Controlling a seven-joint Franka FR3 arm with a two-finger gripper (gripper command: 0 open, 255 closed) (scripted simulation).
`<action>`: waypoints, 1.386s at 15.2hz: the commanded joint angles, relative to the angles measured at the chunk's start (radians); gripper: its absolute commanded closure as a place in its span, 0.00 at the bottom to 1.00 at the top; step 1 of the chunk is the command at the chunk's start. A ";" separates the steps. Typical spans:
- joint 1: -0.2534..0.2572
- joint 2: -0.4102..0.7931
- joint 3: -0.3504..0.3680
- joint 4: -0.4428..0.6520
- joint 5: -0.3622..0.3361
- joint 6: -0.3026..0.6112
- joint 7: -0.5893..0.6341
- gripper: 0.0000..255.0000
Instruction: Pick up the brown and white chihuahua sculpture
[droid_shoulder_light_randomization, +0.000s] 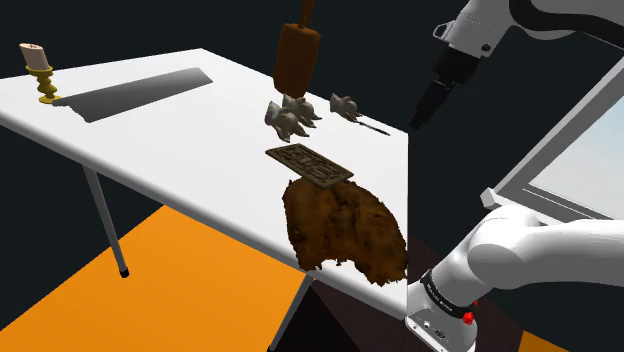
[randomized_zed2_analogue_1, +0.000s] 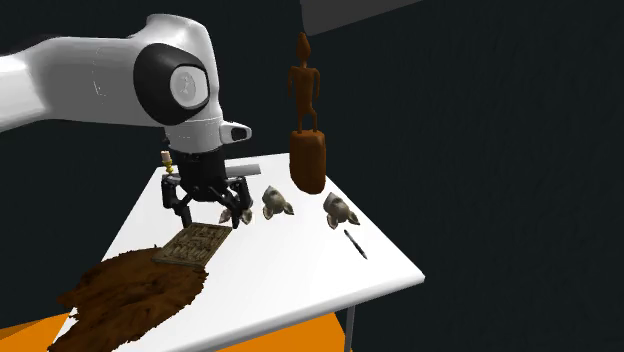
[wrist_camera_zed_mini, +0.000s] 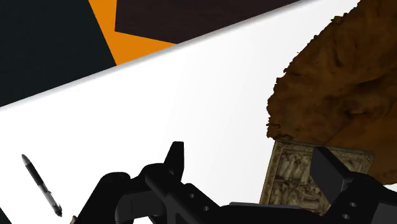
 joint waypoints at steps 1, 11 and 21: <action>0.000 0.000 0.000 0.000 0.000 0.000 0.000 0.00; -0.059 0.317 -0.056 0.098 -0.075 0.208 -0.027 0.00; -0.109 0.663 -0.111 0.314 -0.118 0.333 -0.043 0.00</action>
